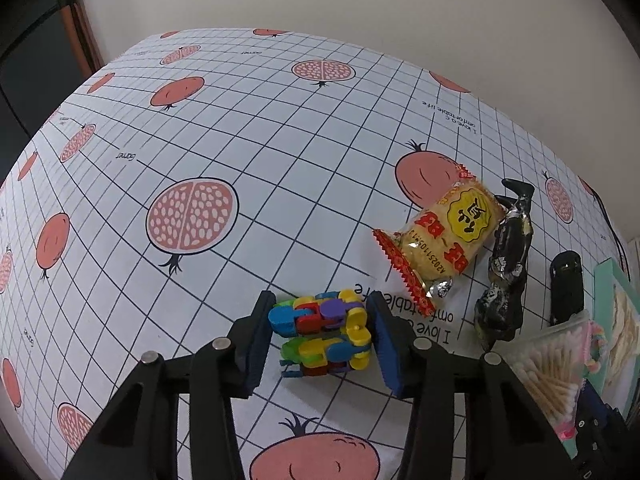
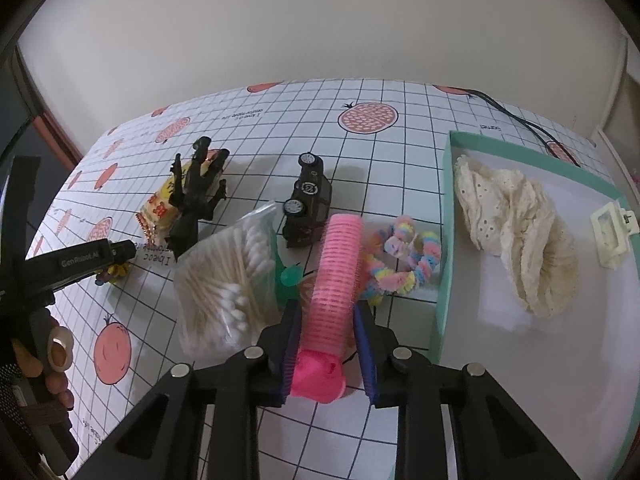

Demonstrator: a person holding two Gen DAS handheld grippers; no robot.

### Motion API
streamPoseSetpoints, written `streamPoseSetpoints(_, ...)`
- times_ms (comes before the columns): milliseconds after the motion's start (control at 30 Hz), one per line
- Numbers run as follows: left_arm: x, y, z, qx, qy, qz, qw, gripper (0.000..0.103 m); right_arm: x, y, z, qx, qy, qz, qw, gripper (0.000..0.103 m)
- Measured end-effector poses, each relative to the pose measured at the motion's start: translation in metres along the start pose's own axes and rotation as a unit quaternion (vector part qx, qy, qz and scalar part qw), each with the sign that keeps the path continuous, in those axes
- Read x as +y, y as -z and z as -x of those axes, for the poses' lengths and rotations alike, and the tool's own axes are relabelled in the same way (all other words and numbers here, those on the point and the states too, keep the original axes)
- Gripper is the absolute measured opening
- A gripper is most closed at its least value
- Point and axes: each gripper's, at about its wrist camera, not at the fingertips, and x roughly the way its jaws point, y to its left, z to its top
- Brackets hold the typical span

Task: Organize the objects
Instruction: 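Grasp the multicoloured block toy with the left tool while the right tool grasps the pink hair roller, then carry the block toy and the pink roller over the teal box tray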

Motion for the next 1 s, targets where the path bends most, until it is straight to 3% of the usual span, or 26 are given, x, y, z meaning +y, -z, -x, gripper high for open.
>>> streamPoseSetpoints(1000, -0.012, -0.011, 0.031, -0.030, 0.006, -0.015, 0.9994, 0.044, -0.003, -0.013, 0.045, -0.068, -0.020, -0.009, 0.997, 0.025)
